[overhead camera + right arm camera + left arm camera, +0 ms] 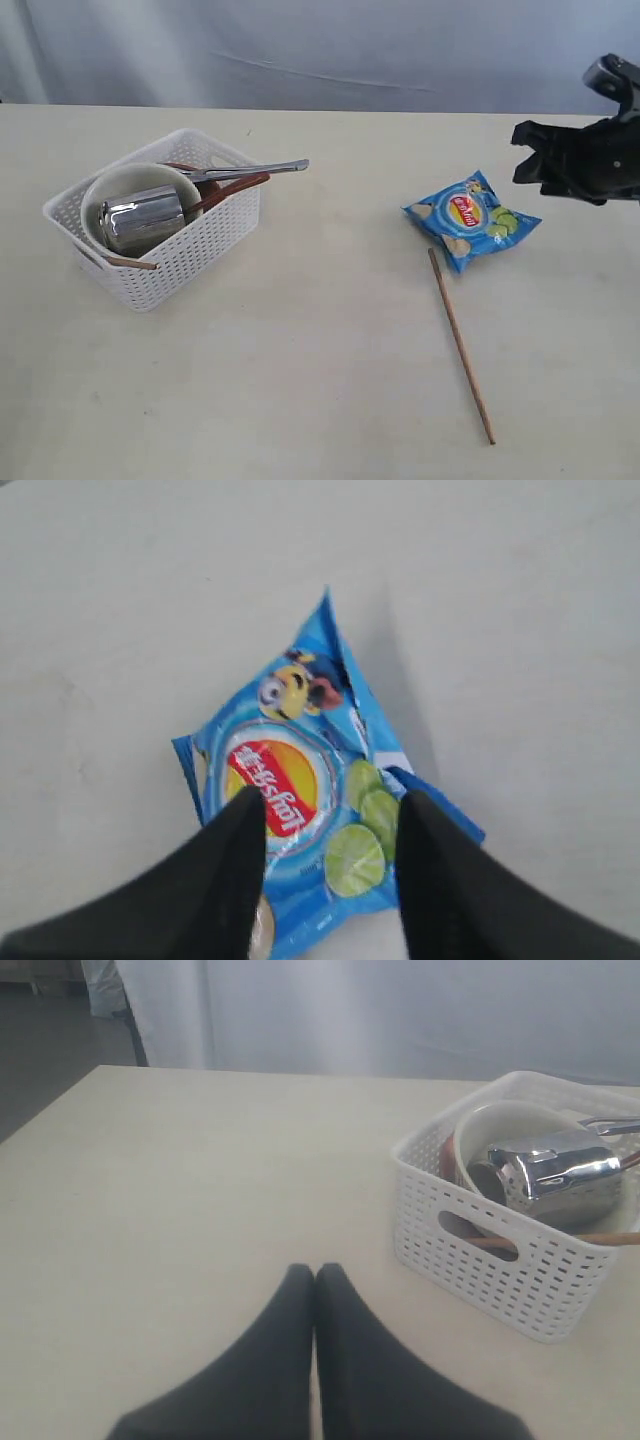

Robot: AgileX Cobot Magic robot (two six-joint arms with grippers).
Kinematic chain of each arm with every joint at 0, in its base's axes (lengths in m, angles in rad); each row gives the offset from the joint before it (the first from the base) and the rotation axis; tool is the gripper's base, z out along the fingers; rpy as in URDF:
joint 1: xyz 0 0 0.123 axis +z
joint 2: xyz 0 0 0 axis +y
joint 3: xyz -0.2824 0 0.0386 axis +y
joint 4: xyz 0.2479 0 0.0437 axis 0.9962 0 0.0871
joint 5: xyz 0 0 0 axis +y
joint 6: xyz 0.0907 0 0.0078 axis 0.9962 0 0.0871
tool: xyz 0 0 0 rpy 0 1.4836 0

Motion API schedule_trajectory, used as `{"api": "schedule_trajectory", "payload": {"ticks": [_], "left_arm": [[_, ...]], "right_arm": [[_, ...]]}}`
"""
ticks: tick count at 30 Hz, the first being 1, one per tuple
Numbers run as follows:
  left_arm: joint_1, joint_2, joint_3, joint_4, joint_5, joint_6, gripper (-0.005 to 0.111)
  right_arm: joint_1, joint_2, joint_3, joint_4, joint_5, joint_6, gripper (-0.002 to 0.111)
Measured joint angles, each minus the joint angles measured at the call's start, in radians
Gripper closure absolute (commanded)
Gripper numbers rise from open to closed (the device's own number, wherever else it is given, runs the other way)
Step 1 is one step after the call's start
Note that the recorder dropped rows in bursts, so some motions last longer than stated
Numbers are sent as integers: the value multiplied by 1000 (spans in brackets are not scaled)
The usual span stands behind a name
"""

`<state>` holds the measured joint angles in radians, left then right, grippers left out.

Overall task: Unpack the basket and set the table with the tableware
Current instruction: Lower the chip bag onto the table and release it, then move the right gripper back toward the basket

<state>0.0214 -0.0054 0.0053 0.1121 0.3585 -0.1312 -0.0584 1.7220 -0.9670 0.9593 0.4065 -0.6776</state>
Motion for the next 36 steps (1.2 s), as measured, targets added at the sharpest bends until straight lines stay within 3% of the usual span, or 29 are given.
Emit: {"api": "schedule_trajectory", "payload": {"ticks": [2,7,12,25,29,36], "left_arm": [[0,0,0,0,0,0,107],[0,0,0,0,0,0,107],[0,0,0,0,0,0,107],[0,0,0,0,0,0,107],[0,0,0,0,0,0,107],[0,0,0,0,0,0,107]], "right_arm": [[15,-14,-24,-2,0,-27,109],[139,-22,-118,-90,-12,-47,109],[248,41,-199,-228,-83,80,109],[271,231,-256,-370,-148,208,109],[271,197,-325,-478,-47,268,109],[278,188,-509,-987,326,629,109]]}}
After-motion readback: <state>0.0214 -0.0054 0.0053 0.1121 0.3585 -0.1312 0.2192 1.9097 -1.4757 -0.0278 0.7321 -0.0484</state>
